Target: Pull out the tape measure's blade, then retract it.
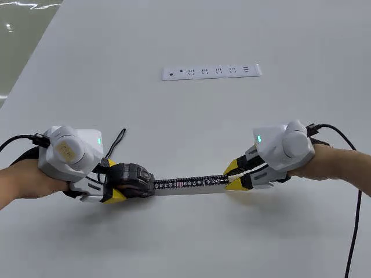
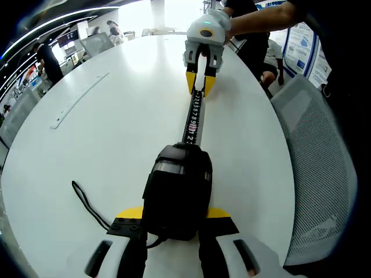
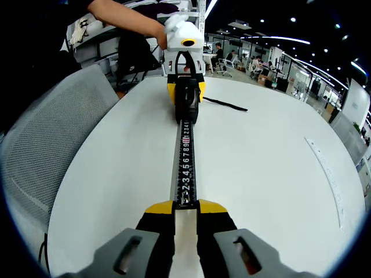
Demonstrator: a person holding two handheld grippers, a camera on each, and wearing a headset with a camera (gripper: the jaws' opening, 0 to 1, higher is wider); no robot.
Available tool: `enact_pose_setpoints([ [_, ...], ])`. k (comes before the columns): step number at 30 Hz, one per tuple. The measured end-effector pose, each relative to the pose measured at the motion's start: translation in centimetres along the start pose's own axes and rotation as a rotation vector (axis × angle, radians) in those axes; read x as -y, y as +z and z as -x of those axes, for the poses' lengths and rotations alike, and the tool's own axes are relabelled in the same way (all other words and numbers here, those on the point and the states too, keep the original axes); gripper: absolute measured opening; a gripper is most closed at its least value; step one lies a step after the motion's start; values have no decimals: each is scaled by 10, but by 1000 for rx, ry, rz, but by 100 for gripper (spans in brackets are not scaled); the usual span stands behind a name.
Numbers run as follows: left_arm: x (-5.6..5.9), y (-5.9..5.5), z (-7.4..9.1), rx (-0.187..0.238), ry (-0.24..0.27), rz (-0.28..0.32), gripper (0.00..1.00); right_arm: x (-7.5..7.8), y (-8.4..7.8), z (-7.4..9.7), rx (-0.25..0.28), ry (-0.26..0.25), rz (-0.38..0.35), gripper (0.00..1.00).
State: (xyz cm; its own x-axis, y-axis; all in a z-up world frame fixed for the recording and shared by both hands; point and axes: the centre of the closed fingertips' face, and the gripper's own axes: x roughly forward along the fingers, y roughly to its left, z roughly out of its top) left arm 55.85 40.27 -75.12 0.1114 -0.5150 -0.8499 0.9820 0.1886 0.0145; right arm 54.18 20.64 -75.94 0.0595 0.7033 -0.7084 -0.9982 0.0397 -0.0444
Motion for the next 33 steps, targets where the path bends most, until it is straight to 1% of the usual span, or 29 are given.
enact_pose_setpoints([
  [10, 1, 0, 0, -2, 0, 0, 31, -2, -7, 7, -8, -3, -4, 11],
  [19, 3, 1, -1, -5, 1, -4, 31, -4, -17, 17, -11, -4, -19, 11],
  [25, 3, 1, -1, -6, 0, -5, 31, -6, -19, 20, -11, -4, -29, 11],
  [33, 3, 1, -1, -7, 0, -5, 31, -6, -26, 25, -22, -10, -33, 11],
])
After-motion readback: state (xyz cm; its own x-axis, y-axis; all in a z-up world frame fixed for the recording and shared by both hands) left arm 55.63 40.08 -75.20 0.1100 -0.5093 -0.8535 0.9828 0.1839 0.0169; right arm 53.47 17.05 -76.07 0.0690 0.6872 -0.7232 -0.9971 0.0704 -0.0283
